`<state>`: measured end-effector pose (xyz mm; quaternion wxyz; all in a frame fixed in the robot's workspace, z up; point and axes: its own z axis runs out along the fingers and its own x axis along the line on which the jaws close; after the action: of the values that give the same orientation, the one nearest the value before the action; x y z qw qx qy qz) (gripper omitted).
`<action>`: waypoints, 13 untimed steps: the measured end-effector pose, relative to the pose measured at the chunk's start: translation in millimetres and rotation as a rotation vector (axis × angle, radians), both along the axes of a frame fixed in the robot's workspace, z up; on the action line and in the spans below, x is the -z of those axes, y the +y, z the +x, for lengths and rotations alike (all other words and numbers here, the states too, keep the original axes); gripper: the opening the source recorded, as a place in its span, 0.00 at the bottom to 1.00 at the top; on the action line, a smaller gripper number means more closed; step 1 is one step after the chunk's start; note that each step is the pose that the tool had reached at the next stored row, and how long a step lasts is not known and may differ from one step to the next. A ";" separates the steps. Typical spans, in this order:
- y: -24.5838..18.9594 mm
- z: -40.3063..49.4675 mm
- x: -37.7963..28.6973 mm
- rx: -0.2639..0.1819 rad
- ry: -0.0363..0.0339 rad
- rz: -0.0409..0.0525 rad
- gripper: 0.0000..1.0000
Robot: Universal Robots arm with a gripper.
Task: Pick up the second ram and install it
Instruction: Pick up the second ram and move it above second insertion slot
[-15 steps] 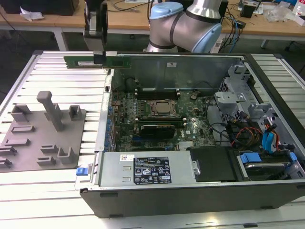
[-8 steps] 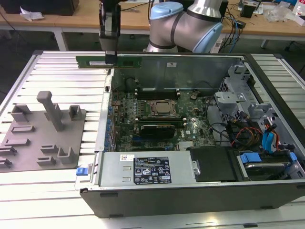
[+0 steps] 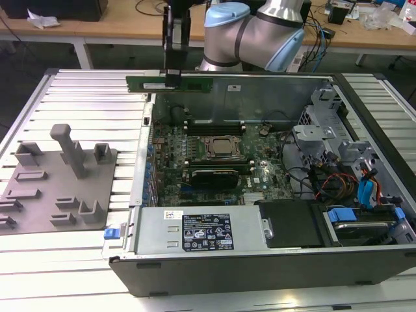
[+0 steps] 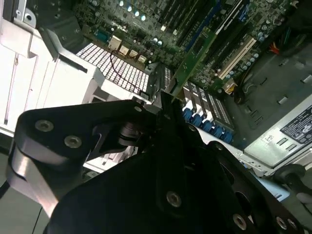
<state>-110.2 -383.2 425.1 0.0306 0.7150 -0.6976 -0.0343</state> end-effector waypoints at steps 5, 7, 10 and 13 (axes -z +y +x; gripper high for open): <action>3.8 29.1 5.2 0.000 0.0118 0.0000 0.13; 5.0 38.0 6.7 0.000 0.0148 0.0001 0.13; 6.0 45.7 8.1 0.000 0.0172 0.0001 0.13; 7.3 54.6 9.5 0.000 0.0200 0.0000 0.13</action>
<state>-55.6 -375.8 415.6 0.0375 0.7147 -0.6972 -0.0415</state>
